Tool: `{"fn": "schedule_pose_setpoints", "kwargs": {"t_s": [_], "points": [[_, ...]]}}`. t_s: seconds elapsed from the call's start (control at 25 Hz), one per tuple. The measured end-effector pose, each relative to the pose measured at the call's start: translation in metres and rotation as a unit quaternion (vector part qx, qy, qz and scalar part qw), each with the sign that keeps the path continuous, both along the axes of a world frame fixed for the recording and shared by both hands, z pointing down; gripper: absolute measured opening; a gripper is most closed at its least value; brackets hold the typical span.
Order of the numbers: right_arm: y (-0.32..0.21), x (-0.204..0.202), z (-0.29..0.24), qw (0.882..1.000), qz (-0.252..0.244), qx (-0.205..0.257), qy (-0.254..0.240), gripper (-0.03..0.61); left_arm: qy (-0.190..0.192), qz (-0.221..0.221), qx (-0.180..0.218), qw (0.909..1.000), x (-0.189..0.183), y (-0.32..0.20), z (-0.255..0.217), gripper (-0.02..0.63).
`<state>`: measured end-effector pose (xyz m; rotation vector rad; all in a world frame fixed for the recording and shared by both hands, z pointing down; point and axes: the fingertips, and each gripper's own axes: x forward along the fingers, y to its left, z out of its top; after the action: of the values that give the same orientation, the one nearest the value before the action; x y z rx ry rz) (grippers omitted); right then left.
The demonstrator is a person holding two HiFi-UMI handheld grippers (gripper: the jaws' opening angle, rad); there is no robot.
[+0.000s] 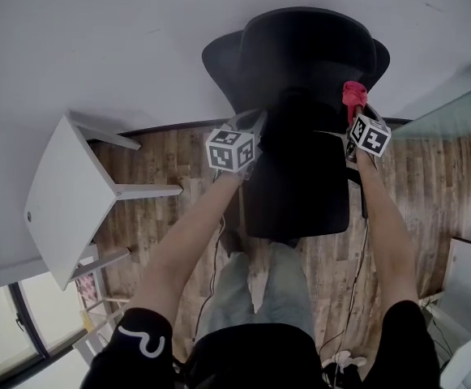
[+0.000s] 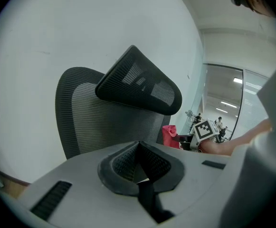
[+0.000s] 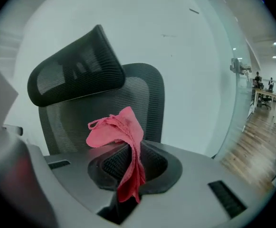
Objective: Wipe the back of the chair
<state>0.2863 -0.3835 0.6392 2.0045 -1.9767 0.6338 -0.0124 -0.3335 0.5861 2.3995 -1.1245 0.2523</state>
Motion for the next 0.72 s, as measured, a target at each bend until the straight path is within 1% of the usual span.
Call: {"fn": "schedule_pose_setpoints", "kwargs": {"t_s": [0.16, 0.32, 0.52, 0.72], "points": [[0.017, -0.067, -0.006, 0.999, -0.032, 0.014, -0.031, 0.067, 0.005, 0.015, 0.002, 0.9999, -0.028, 0.007, 0.002, 0.025], [0.023, -0.150, -0.002, 0.997, -0.059, 0.020, -0.044, 0.067, -0.002, 0.031, 0.002, 0.9995, -0.069, 0.018, 0.013, 0.025], [0.013, -0.247, 0.011, 0.992, -0.110, 0.028, -0.050, 0.067, -0.006, 0.029, 0.003, 0.9996, -0.124, 0.020, 0.029, 0.025], [0.003, -0.323, 0.023, 0.987, -0.148, 0.029, -0.051, 0.067, -0.004, 0.019, 0.007, 0.9998, -0.172, 0.017, 0.042, 0.025]]}}
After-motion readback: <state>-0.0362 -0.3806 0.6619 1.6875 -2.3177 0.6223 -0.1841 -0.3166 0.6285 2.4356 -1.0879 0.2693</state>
